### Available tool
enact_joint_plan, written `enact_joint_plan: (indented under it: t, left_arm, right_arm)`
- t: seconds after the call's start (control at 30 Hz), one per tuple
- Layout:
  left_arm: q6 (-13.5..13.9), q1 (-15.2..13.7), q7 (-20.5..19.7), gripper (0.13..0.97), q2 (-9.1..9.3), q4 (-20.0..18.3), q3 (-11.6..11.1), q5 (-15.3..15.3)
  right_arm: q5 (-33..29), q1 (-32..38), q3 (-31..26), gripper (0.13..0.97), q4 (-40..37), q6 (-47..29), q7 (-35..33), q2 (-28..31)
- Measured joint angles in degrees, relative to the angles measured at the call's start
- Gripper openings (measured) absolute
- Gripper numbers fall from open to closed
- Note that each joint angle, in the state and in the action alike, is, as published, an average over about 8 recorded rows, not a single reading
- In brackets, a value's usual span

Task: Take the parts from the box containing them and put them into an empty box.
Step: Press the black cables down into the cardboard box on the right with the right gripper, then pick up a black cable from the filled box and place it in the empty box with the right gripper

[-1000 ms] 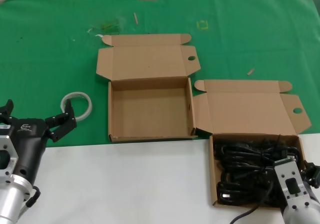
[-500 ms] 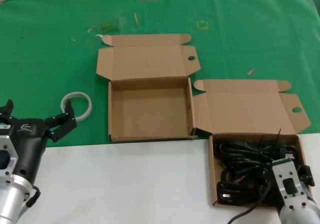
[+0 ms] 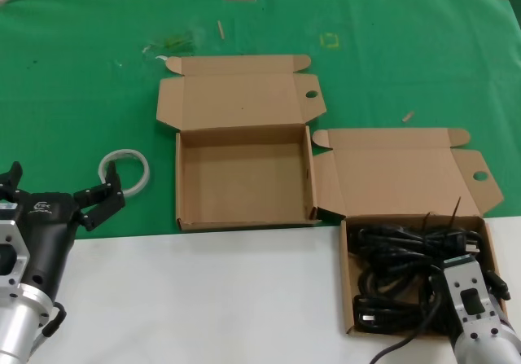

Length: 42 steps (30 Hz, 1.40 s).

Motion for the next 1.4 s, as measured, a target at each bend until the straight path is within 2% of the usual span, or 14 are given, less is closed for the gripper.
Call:
enact_joint_plan:
  t: [0.6, 0.73, 1.0, 1.4]
  left_arm:
    - [0.0, 0.0, 0.0, 0.966, 0.00, 0.0, 0.0, 0.0]
    - [0.0, 0.0, 0.0, 0.966, 0.00, 0.0, 0.0, 0.0]
    - [0.0, 0.0, 0.0, 0.966, 0.00, 0.0, 0.0, 0.0]
    - [0.0, 0.0, 0.0, 0.966, 0.00, 0.0, 0.0, 0.0]
  right_arm:
    - [0.0, -1.2, -0.9, 0.236, 2.5, 1.0, 1.3, 0.0]
    - [0.0, -1.6, -1.4, 0.236, 3.8, 1.8, 1.4, 0.0]
    - [0.0, -3.1, -3.0, 0.171, 7.0, 3.6, 1.8, 0.0]
    - [0.0, -6.3, -4.0, 0.171, 12.2, 5.7, 1.5, 0.0]
